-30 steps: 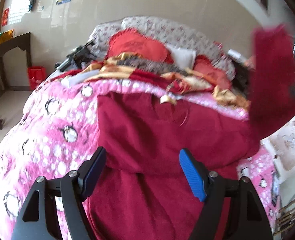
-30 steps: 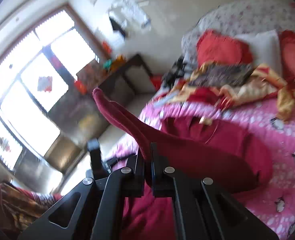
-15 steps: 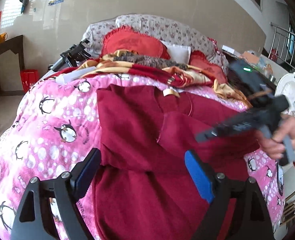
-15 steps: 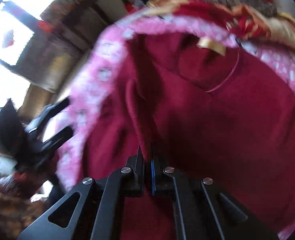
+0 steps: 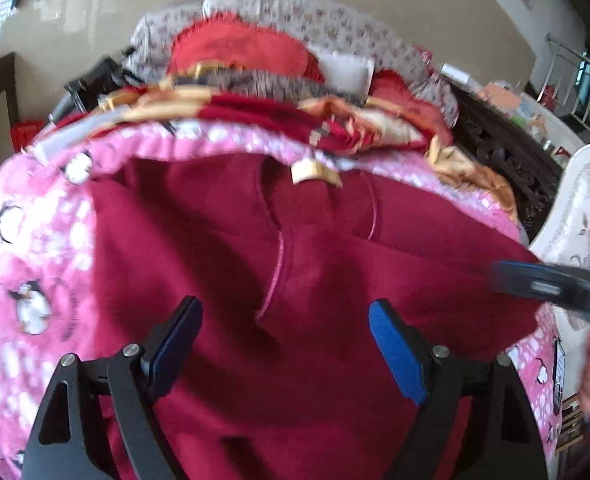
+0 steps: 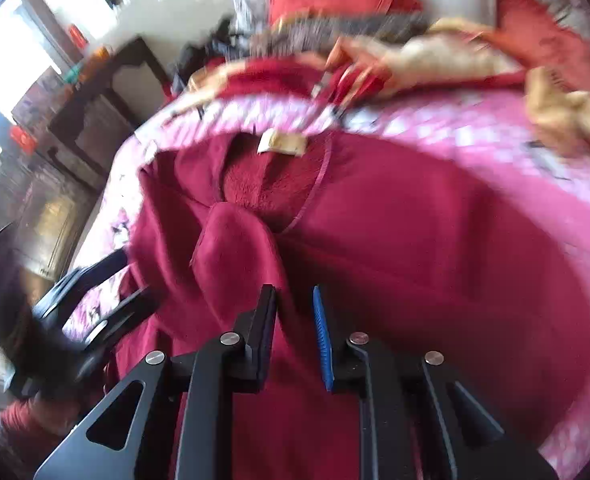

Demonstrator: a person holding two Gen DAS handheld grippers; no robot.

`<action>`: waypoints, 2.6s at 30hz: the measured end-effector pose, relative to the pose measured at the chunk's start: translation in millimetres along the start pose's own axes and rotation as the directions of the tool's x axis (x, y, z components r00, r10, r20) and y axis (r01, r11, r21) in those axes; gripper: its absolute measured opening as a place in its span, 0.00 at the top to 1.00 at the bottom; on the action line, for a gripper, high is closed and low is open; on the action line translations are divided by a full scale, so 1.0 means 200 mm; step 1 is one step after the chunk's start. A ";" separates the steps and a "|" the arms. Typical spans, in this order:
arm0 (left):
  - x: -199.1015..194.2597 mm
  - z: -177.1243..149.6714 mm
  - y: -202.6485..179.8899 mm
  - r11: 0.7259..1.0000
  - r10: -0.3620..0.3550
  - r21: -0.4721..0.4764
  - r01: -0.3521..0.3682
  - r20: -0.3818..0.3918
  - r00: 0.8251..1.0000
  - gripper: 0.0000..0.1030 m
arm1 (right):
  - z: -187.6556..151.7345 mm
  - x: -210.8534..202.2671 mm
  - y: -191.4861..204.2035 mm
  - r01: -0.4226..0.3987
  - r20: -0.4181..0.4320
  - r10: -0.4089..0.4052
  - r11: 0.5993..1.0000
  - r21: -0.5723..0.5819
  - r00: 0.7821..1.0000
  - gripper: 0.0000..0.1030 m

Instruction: Fold small clothes

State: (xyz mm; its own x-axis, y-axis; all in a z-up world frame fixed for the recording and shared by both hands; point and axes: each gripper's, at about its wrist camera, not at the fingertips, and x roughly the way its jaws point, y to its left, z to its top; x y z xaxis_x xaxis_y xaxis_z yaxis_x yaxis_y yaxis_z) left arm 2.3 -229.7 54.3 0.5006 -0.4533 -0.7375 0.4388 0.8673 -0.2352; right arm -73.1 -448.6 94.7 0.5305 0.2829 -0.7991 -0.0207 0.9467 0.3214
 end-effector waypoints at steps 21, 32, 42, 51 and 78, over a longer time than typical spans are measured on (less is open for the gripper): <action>-0.61 0.40 -0.01 0.999 0.041 -0.011 -0.040 0.127 0.991 0.94 | -0.53 -0.40 -0.35 0.125 0.165 -0.177 0.950 0.287 0.970 0.83; -0.68 0.38 0.07 0.997 0.055 -0.051 -0.050 0.110 0.992 0.95 | -0.46 -0.25 -0.04 0.303 0.169 -0.296 0.953 -0.018 0.940 0.83; -0.60 0.30 0.15 0.998 0.038 -0.055 -0.036 0.045 0.998 0.83 | -0.44 -0.20 -0.08 0.336 0.152 -0.332 0.942 -0.001 0.931 0.96; -0.24 0.01 0.20 0.989 0.148 -0.016 -0.150 -0.091 0.985 0.57 | -0.53 -0.18 -0.10 0.330 0.094 -0.333 0.943 0.041 0.938 0.94; -0.41 0.15 0.21 0.987 0.159 -0.036 -0.159 0.009 0.987 0.90 | -0.46 -0.23 -0.13 0.258 0.213 -0.278 0.959 0.116 0.937 1.00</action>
State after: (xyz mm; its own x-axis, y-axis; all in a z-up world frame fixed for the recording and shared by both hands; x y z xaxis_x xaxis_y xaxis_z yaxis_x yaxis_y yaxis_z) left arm 1.9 -162.9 125.0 0.5708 -0.3110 -0.7599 0.3261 0.9352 -0.1379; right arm -174.8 -472.4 77.5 0.6828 -0.0310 -0.7299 0.2157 0.9631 0.1609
